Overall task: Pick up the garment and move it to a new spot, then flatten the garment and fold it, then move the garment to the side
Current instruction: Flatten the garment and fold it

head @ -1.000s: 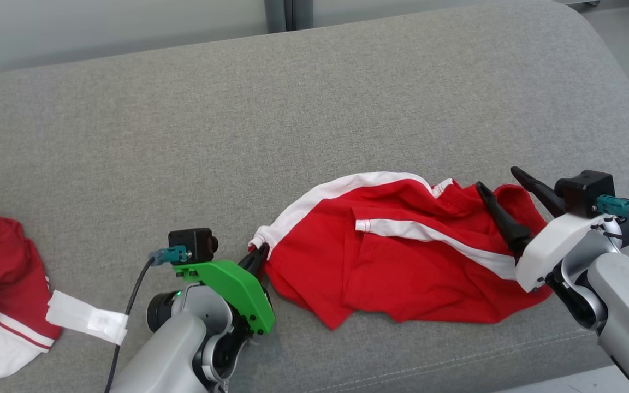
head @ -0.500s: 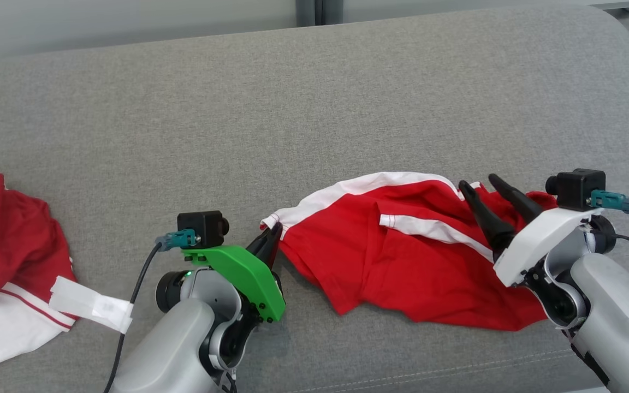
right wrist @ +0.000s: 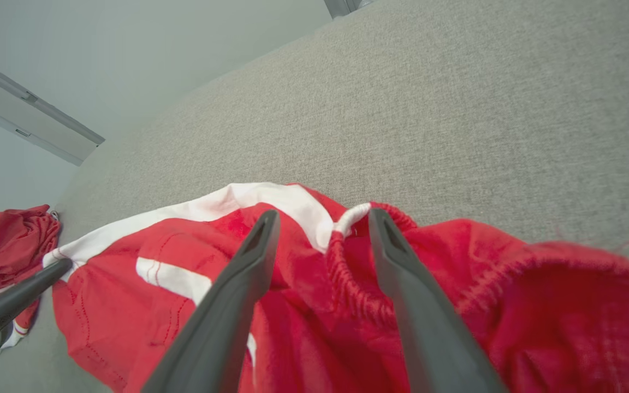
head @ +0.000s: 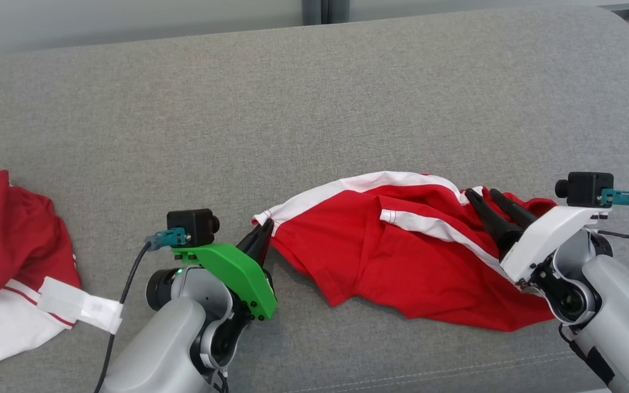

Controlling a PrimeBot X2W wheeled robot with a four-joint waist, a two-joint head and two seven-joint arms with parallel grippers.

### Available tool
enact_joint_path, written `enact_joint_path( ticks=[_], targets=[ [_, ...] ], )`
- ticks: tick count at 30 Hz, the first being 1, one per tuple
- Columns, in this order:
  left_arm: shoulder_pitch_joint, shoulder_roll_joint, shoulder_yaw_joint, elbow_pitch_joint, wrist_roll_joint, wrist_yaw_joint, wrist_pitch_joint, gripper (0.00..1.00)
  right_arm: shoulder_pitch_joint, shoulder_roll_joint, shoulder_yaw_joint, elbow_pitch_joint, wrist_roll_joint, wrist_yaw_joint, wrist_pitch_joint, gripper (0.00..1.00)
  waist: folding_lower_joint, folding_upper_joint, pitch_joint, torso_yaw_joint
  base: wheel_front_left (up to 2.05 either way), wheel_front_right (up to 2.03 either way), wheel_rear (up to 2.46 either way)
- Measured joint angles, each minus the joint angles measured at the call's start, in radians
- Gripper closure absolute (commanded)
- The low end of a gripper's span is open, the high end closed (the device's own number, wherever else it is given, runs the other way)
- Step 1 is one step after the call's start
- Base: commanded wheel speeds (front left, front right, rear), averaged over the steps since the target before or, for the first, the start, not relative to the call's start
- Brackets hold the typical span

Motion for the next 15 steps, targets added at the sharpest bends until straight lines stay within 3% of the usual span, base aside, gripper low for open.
enact_joint_path(
  ticks=[4,9,15],
  targets=[
    [0.000,0.000,-0.002,-0.012,0.000,0.000,0.001,1.00,0.000,-0.009,-0.002,0.005,0.050,0.008,0.070,0.13,0.0000,0.0000,-0.001,-0.003,0.00,0.00,0.00],
    [0.000,0.000,-0.007,-0.016,0.000,0.000,0.002,1.00,-0.004,-0.016,-0.010,0.017,0.106,0.009,0.147,0.23,0.0000,0.0000,-0.001,-0.003,0.00,0.00,0.00],
    [0.000,-0.004,-0.027,-0.025,0.003,0.000,0.015,1.00,-0.043,-0.021,-0.033,0.037,0.160,-0.003,0.239,0.25,0.0000,0.0000,0.001,0.004,0.00,0.00,0.00]
  ],
)
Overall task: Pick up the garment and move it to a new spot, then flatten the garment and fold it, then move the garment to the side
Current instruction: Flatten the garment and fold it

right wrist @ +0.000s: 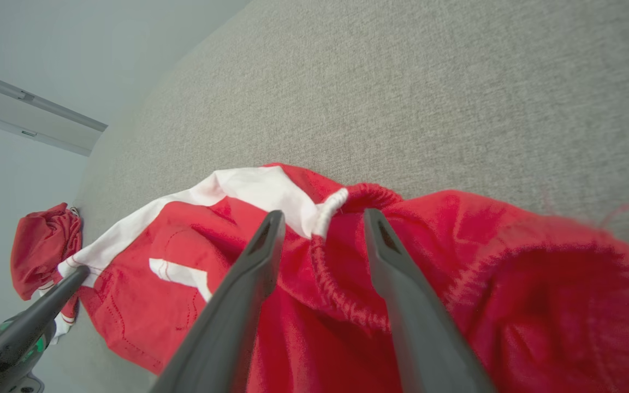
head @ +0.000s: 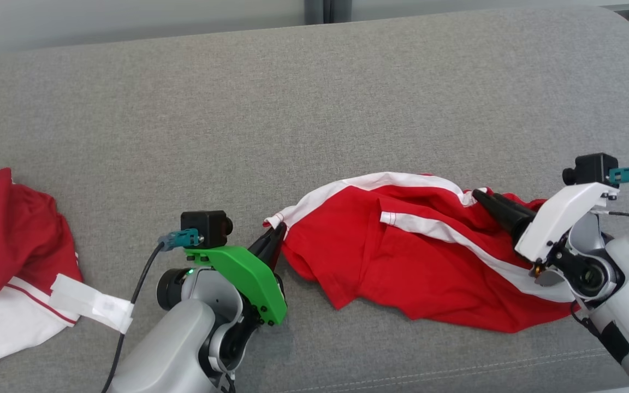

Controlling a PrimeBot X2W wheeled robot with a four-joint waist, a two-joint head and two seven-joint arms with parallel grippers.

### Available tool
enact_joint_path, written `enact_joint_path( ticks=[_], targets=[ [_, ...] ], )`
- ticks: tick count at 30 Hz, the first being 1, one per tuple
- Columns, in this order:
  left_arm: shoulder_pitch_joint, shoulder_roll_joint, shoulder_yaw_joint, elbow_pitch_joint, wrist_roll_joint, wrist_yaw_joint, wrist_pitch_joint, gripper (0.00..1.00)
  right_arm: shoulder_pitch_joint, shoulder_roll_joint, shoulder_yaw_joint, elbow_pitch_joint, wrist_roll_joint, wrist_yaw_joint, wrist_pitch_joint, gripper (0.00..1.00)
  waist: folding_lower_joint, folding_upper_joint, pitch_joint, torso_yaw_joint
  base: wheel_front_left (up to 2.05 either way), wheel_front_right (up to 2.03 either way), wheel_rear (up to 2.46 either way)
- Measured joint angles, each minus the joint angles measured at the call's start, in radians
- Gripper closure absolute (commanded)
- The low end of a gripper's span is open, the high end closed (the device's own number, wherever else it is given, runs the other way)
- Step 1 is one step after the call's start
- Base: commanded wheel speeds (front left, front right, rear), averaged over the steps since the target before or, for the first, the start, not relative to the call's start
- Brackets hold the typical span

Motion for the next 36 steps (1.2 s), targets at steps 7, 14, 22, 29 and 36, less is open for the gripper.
enact_joint_path(
  ticks=[7,14,22,29,36],
  targets=[
    [0.000,-0.003,-0.004,-0.015,0.003,0.000,0.001,1.00,-0.076,-0.004,-0.006,-0.004,0.016,-0.018,0.063,0.47,0.0000,0.0000,0.015,0.017,0.00,0.00,0.00],
    [0.000,-0.003,0.001,-0.020,0.003,0.000,0.001,1.00,-0.087,-0.009,0.011,0.008,0.014,-0.035,0.118,0.50,0.0001,0.0000,0.024,0.028,0.00,0.00,0.00],
    [0.000,0.002,0.008,-0.022,0.003,0.000,0.001,1.00,-0.088,-0.022,0.030,0.010,0.013,-0.044,0.169,0.50,0.0000,0.0000,0.027,0.022,0.00,0.00,0.00],
    [0.000,0.002,0.009,-0.026,0.003,0.000,0.001,1.00,-0.107,-0.038,0.040,0.013,0.005,-0.061,0.200,0.55,0.0000,0.0000,0.032,0.014,0.00,0.00,0.00],
    [0.000,0.003,0.012,-0.027,0.003,0.000,0.001,1.00,-0.110,-0.033,0.041,0.010,0.005,-0.060,0.216,0.51,0.0000,0.0000,0.036,0.011,0.00,0.00,0.00]
  ],
)
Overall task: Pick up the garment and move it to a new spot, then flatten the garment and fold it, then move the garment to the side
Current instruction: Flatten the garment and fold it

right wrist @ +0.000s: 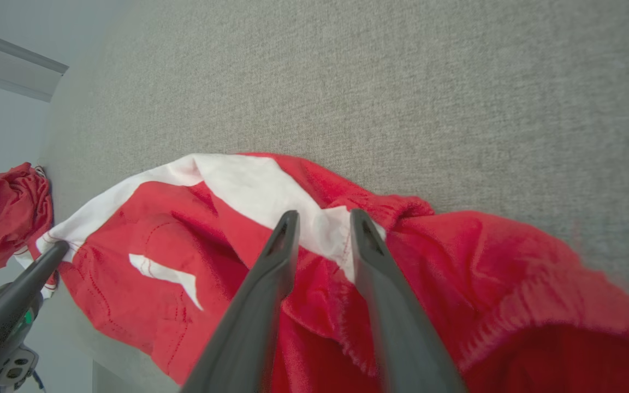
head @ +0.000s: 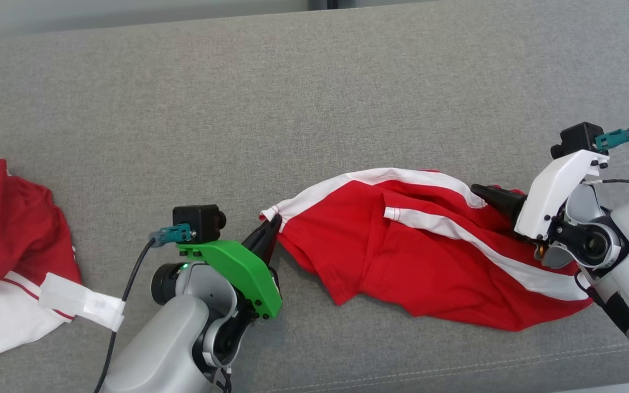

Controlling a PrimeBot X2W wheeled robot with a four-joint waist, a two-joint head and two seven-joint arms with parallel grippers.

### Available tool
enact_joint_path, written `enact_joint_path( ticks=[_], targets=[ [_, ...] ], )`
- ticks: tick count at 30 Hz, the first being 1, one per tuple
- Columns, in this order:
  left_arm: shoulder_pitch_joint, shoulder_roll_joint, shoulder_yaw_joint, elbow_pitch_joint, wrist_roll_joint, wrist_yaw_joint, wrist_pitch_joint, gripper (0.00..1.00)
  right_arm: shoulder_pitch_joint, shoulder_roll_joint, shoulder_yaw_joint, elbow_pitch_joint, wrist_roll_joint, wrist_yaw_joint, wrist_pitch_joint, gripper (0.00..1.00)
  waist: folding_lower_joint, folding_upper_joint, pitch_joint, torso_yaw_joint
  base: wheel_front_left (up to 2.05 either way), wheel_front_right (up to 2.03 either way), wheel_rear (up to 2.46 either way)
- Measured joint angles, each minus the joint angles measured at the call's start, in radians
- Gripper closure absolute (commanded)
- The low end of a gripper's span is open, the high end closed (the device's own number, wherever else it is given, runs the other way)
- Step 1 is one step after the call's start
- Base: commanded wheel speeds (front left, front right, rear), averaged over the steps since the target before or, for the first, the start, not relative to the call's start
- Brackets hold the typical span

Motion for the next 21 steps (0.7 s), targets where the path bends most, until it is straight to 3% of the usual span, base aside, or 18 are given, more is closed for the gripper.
enact_joint_path(
  ticks=[17,21],
  targets=[
    [0.013,0.019,0.013,0.006,0.000,0.000,-0.006,1.00,0.002,-0.046,0.044,-0.042,0.003,0.017,0.091,0.41,0.0000,0.0000,-0.053,-0.052,0.00,0.00,0.00],
    [0.015,0.017,0.009,0.003,0.000,0.000,-0.001,1.00,0.014,-0.043,0.028,-0.043,0.022,0.005,0.096,0.46,0.0000,0.0000,-0.052,-0.051,0.00,0.00,0.00]
  ],
)
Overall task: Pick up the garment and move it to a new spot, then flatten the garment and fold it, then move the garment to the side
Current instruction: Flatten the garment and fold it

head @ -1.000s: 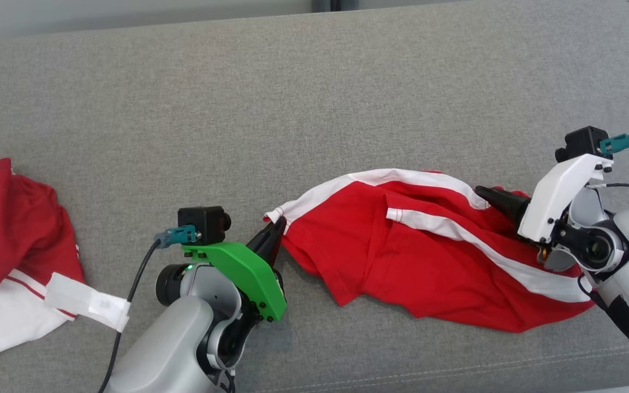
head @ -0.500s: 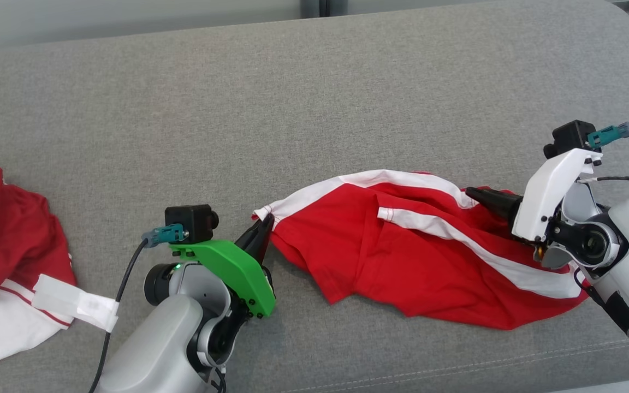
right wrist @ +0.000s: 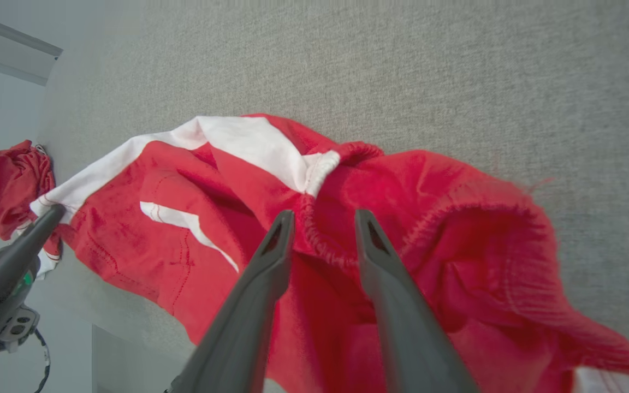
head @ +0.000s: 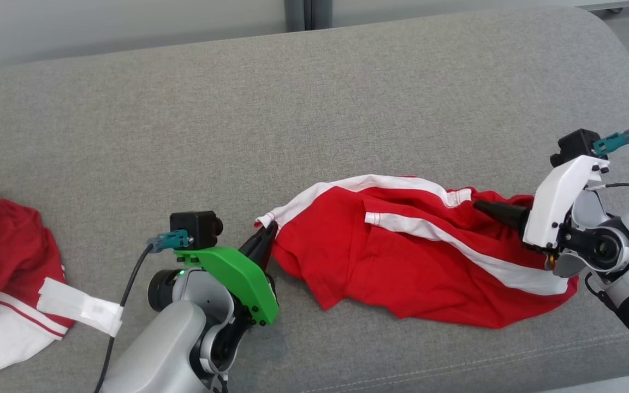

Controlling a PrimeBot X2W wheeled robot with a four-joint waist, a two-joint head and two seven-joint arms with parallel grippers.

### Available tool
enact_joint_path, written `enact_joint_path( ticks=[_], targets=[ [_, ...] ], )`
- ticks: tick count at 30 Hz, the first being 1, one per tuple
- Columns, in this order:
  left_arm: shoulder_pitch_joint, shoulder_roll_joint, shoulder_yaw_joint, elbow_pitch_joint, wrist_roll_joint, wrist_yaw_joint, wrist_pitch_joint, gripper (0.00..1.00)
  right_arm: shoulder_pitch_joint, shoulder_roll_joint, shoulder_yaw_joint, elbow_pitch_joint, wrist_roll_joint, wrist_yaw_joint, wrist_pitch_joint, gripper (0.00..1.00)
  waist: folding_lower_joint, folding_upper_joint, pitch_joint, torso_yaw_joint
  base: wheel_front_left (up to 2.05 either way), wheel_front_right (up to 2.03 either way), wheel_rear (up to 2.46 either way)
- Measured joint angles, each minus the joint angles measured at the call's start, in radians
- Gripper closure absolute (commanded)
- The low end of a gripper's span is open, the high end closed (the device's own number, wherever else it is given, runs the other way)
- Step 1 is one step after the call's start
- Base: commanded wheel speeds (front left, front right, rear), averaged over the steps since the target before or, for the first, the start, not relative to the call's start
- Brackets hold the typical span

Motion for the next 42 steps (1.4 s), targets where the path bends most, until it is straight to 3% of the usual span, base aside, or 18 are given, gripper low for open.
enact_joint_path(
  ticks=[38,39,41,42],
  targets=[
    [-0.003,0.007,-0.012,-0.036,0.011,0.000,0.026,1.00,0.000,0.055,-0.054,0.044,0.033,-0.064,-0.057,0.57,0.0000,0.0000,0.066,0.044,0.00,0.00,0.00],
    [-0.003,0.007,-0.012,-0.036,0.011,0.000,0.026,1.00,0.000,0.061,-0.054,0.046,0.033,-0.066,-0.059,0.61,0.0000,0.0000,0.067,0.045,0.00,0.00,0.00],
    [-0.004,0.007,-0.012,-0.036,0.011,0.000,0.026,1.00,0.000,0.071,-0.054,0.047,0.032,-0.065,-0.067,0.84,0.0000,0.0000,0.069,0.048,0.00,0.00,0.00],
    [-0.004,0.007,-0.012,-0.036,0.011,0.001,0.027,1.00,0.000,0.073,-0.052,0.047,0.032,-0.059,-0.070,1.00,0.0000,0.0000,0.069,0.049,0.00,0.00,0.00]
  ],
)
